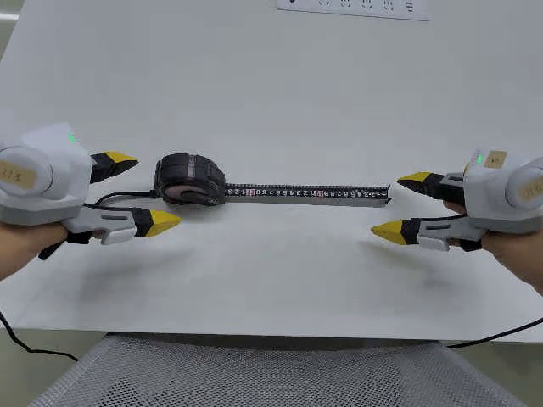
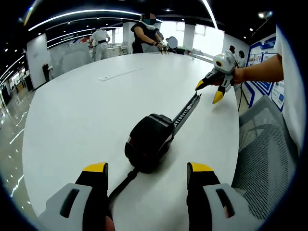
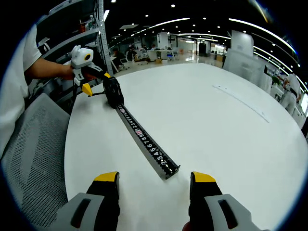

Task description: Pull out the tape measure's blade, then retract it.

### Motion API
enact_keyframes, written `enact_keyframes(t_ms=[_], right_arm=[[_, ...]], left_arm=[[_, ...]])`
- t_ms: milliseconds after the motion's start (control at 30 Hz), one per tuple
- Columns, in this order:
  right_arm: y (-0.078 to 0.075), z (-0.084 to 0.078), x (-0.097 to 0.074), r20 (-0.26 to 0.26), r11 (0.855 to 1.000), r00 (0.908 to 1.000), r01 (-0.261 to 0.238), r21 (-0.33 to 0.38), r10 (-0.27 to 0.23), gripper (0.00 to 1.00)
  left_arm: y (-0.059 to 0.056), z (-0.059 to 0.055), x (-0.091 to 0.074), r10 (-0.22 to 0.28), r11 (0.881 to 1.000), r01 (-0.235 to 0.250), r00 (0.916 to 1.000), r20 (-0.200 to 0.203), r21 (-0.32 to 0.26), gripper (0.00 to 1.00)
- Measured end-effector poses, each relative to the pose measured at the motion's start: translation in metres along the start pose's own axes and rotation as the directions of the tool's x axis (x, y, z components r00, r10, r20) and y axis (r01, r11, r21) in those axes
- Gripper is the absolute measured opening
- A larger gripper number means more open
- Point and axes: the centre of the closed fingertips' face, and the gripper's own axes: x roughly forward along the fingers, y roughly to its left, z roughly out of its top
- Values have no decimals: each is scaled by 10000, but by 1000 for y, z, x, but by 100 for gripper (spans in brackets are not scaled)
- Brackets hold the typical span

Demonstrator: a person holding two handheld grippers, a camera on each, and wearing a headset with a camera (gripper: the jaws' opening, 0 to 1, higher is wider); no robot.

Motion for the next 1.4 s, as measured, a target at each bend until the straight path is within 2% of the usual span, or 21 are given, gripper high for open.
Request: enact_keyframes(t_ms=[100, 133, 200, 233, 267, 400, 467, 500, 733, 767, 867, 900, 1067, 1167, 1400], right_arm=[[5, -3, -2, 10, 9999, 10000, 86, 92, -86, 60], [6, -3, -3, 21, 9998, 9999, 142, 160, -142, 61], [10, -4, -4, 45, 9996, 9998, 172, 222, -173, 64], [13, -3, -5, 95, 9993, 9997, 222, 290, -224, 66], [14, -4, -6, 94, 9992, 9996, 264, 296, -267, 67], [19, -6, -9, 129, 9981, 9988, 465, 397, -470, 71], [21, -8, -10, 78, 9976, 9984, 557, 412, -561, 72], [23, -10, -11, 63, 9971, 9981, 608, 457, -611, 72], [32, -11, -18, 266, 9921, 9956, 870, 901, -897, 77], [32, -10, -20, 278, 9912, 9949, 939, 939, -969, 79], [34, -11, -24, 304, 9894, 9930, 1109, 935, -1142, 81], [33, -12, -26, 335, 9884, 9922, 1162, 973, -1200, 83], [37, -10, -36, 521, 9841, 9882, 1374, 1125, -1439, 86], [41, -12, -37, 468, 9843, 9870, 1489, 951, -1539, 87], [42, -15, -45, 618, 9799, 9832, 1639, 1137, -1716, 89]], left_arm=[[-1, -5, -4, 299, 9986, -291, 9994, 160, -443, 64], [0, -4, -7, 588, 9969, -570, 9977, 323, -536, 65], [-1, -8, -9, 733, 9950, -707, 9967, 358, -699, 66], [1, -9, -12, 986, 9921, -948, 9942, 432, -818, 67], [-1, -10, -13, 988, 9914, -941, 9939, 487, -907, 67], [-5, -20, -17, 1225, 9884, -1183, 9917, 397, -947, 69], [-3, -21, -20, 1501, 9842, -1448, 9876, 467, -1019, 71], [-7, -22, -22, 1386, 9838, -1320, 9892, 477, -1213, 72], [-14, -27, -29, 1751, 9786, -1670, 9827, 607, -1199, 73], [-15, -29, -31, 1710, 9766, -1607, 9833, 625, -1431, 73], [-16, -32, -36, 1948, 9678, -1788, 9778, 767, -1772, 73], [-16, -32, -39, 2126, 9639, -1945, 9734, 858, -1818, 73], [-23, -38, -45, 2233, 9561, -2009, 9709, 868, -2135, 76], [-28, -41, -50, 2240, 9531, -1990, 9705, 891, -2282, 76], [-34, -43, -54, 2246, 9508, -1964, 9697, 961, -2396, 77]])
